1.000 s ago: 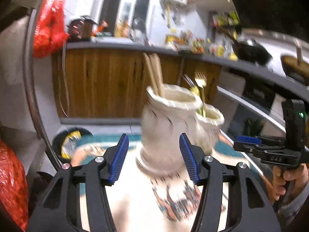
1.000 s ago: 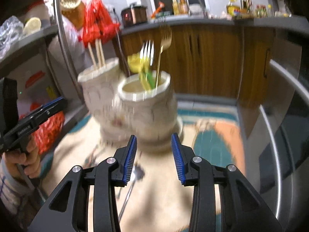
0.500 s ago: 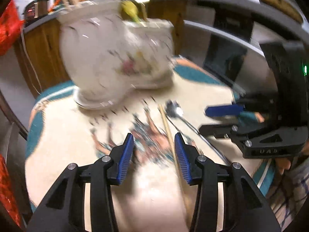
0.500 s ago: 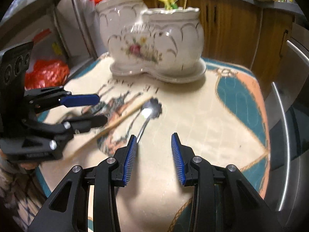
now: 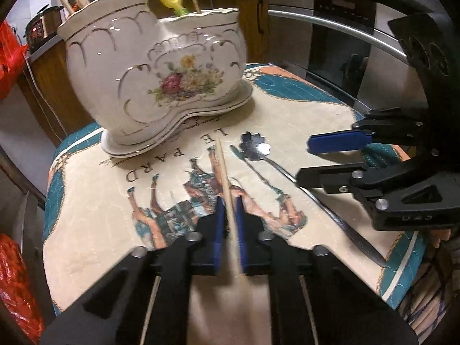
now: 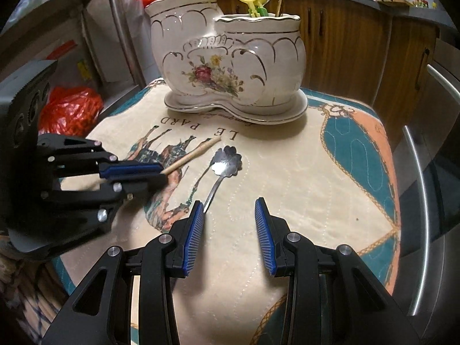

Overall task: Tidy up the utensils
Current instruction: 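Move both open tools back to the silver spoon and last chopstick, then grasp the silver flower-handled spoon with the right tool while the left grasps the chopstick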

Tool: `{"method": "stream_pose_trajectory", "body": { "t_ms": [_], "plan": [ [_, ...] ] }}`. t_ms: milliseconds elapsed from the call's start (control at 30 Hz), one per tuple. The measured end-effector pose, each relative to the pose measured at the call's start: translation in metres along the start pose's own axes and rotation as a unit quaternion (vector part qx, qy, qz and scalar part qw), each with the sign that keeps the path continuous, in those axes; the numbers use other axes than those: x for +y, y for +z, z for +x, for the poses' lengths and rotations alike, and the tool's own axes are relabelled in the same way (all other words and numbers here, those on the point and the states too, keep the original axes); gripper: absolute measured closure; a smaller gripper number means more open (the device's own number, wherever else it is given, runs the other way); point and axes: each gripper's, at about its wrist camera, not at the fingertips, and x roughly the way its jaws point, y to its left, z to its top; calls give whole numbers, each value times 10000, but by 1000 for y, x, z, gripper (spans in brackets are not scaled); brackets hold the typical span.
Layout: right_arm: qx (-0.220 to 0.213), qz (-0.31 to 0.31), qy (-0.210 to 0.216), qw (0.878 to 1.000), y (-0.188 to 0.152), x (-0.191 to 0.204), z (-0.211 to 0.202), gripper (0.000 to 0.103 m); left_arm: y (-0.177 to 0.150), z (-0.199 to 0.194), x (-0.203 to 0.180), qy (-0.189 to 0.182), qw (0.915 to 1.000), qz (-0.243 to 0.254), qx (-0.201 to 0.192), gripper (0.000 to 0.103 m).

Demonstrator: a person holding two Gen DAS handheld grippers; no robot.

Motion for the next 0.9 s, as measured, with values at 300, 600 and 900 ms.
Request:
{"method": "stream_pose_trajectory", "body": {
  "t_ms": [300, 600, 900],
  "plan": [
    [177, -107, 57, 9998, 1, 16, 3, 64, -3, -7, 11, -109, 9998, -159, 3, 98],
    [923, -775, -23, 9927, 23, 35, 18, 94, -4, -12, 28, -223, 9992, -337, 48, 98],
    [1815, -1212, -91, 9758, 39, 39, 27, 96, -2, -7, 31, -257, 9990, -316, 180, 97]
  ]
}}
